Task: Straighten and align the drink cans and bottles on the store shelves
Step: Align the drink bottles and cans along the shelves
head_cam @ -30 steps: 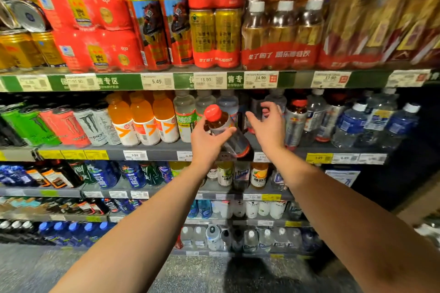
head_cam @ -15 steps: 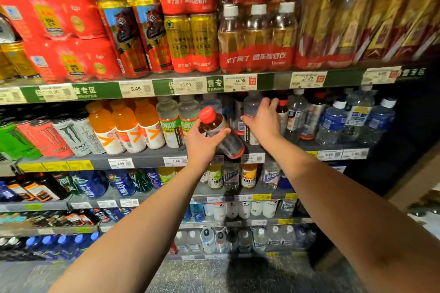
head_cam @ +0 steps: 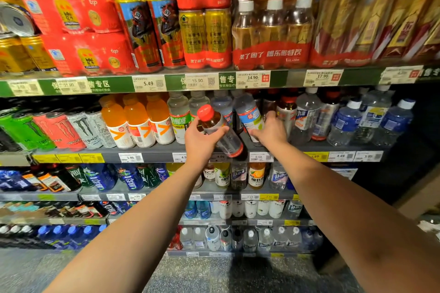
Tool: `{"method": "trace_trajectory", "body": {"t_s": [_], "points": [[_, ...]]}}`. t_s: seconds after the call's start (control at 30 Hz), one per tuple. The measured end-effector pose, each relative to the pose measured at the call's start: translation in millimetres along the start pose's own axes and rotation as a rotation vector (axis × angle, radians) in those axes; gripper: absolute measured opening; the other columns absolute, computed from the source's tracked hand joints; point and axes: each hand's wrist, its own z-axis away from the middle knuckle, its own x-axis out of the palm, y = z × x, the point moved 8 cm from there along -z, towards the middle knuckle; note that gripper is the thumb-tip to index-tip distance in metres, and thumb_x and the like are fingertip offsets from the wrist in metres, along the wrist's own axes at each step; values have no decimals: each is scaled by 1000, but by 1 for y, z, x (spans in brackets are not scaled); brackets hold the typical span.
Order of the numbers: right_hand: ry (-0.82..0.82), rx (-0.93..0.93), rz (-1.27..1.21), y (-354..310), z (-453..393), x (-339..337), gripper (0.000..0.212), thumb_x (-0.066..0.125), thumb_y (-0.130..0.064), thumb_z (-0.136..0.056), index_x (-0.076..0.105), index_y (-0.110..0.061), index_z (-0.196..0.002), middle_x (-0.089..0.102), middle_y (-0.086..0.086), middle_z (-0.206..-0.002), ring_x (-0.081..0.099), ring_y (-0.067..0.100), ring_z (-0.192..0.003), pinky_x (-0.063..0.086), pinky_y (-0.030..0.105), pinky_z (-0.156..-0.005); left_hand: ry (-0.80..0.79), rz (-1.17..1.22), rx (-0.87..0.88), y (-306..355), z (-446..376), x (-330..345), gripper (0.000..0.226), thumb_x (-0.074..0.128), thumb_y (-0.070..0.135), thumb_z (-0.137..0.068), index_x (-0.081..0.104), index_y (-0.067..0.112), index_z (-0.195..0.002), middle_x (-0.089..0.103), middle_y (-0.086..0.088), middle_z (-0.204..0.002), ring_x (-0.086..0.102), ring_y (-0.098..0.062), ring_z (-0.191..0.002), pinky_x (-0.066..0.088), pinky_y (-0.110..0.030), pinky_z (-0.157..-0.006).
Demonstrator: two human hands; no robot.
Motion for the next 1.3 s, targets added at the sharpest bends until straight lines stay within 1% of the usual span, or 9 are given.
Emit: {"method": "trace_trajectory", "body": {"t_s": [0.13, 0.3, 0.5, 0.73, 0.83, 0.97, 1.07, 1.2, 1.3], "points": [[-12, -44, 86, -9, -2, 13, 68, 81, -30, -74, 41, -6, -124, 58, 20, -119, 59, 40, -108, 49, 43, -82, 1, 4, 2, -1, 1, -2, 44, 87, 25, -71, 66, 15, -107, 72, 1, -99, 67, -7, -93, 51, -23, -83], [-15, -24, 99, -13, -10, 14, 68, 82, -39, -73, 43, -9, -120, 60, 16, -118, 60, 38, -107, 49, 42, -82, -5, 5, -3, -4, 2, -6, 48, 87, 25, -72, 65, 14, -112, 71, 2, -102, 66, -9, -97, 51, -18, -83], [-35, 30, -152, 1, -5, 24, 65, 82, -45, -70, 49, -13, -116, 66, 9, -114, 64, 31, -103, 52, 37, -80, 5, 4, -17, -7, -8, -12, 49, 87, 26, -71, 65, 14, -112, 72, 2, -103, 67, -10, -98, 55, -31, -90], [-204, -19, -366, -9, -8, 44, 72, 85, -24, -71, 42, -8, -128, 57, 4, -117, 58, 23, -111, 44, 30, -87, 17, -19, -20, -10, -15, -17, 56, 87, 37, -66, 65, 15, -113, 72, 1, -104, 67, -13, -99, 54, -41, -93], [-258, 11, -387, -6, -16, 48, 101, 87, -30, -68, 31, -9, -149, 46, 11, -144, 46, 26, -132, 41, 40, -107, 10, -26, -21, -12, -14, -17, 55, 88, 35, -66, 65, 16, -113, 72, 2, -104, 67, -14, -100, 54, -43, -94], [-264, -33, -359, 0, -20, 55, 95, 86, -40, -62, 40, -13, -141, 56, 6, -138, 55, 24, -124, 47, 45, -102, 6, -30, -12, -11, -11, -14, 48, 88, 28, -69, 65, 18, -110, 72, 3, -103, 67, -10, -98, 54, -35, -91], [-88, -82, -330, -8, -1, 28, 70, 78, -32, -73, 48, -15, -133, 59, 4, -128, 58, 20, -115, 50, 38, -95, -10, -22, -18, -9, -10, -6, 48, 87, 24, -71, 65, 15, -112, 71, 5, -101, 65, 1, -93, 52, -19, -82], [376, -183, -243, 1, 25, -29, 39, 68, -31, -82, 56, -14, -115, 55, 4, -115, 52, 21, -109, 46, 35, -90, -22, -46, -18, -8, -9, 13, 52, 87, 39, -65, 65, 22, -109, 72, 6, -101, 67, -8, -96, 55, -38, -91], [553, -104, -234, 28, 30, -54, 46, 71, -30, -81, 51, -10, -118, 51, 9, -121, 47, 26, -117, 41, 40, -101, -43, -54, -13, -3, -5, 32, 51, 88, 37, -66, 65, 21, -109, 72, 4, -101, 68, -11, -95, 55, -41, -92]]}}
